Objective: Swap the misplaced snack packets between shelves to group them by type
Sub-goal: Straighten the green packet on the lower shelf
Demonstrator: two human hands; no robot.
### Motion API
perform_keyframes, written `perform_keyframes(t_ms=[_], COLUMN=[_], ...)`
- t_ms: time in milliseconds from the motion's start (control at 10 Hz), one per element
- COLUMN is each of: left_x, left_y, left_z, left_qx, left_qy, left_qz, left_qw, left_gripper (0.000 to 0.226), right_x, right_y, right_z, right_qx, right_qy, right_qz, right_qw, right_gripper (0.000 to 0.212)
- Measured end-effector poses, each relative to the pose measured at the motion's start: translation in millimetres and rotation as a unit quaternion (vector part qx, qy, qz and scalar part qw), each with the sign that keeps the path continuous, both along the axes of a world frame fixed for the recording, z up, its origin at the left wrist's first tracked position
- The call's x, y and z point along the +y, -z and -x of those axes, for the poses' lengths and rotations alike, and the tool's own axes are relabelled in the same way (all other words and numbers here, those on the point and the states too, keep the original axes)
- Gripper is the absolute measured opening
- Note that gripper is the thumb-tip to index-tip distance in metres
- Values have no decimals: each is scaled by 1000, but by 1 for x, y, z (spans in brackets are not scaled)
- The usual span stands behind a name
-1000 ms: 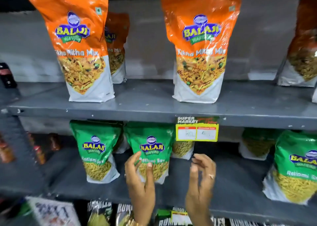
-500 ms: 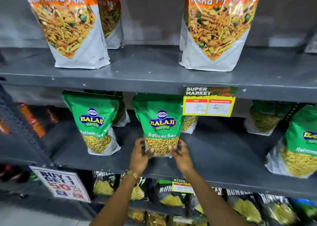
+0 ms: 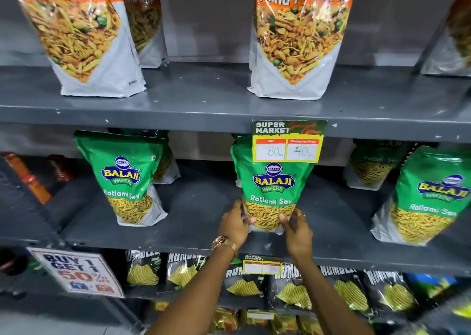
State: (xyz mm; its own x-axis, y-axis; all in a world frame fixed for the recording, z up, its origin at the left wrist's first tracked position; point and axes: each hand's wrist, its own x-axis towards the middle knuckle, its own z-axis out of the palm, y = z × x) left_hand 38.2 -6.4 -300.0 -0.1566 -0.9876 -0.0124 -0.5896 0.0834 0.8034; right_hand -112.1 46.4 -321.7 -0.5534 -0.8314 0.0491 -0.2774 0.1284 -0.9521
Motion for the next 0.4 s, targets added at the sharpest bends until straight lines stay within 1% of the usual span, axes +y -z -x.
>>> perform_keyframes(t_ms=[200,300,400], left_x=[-2,-5,-2], left_y=[-1,-4,-8], left_z=[-2,-2,-4], left_qx=[-72,-79,-111], left_qy=[-11,-16,-4], left_qz=[22,22,28], left_qw=[997,996,993], left_gripper=[35,35,33], right_x=[-3,-8,-6], right_y=[-12,-17,-18], right_z=[-5,-5,-6], right_qx=[20,30,31], right_qy=[-20,-20,-22], right_qz=[-33,-36,-48], right_qw=[999,999,998], right_gripper=[45,47,49])
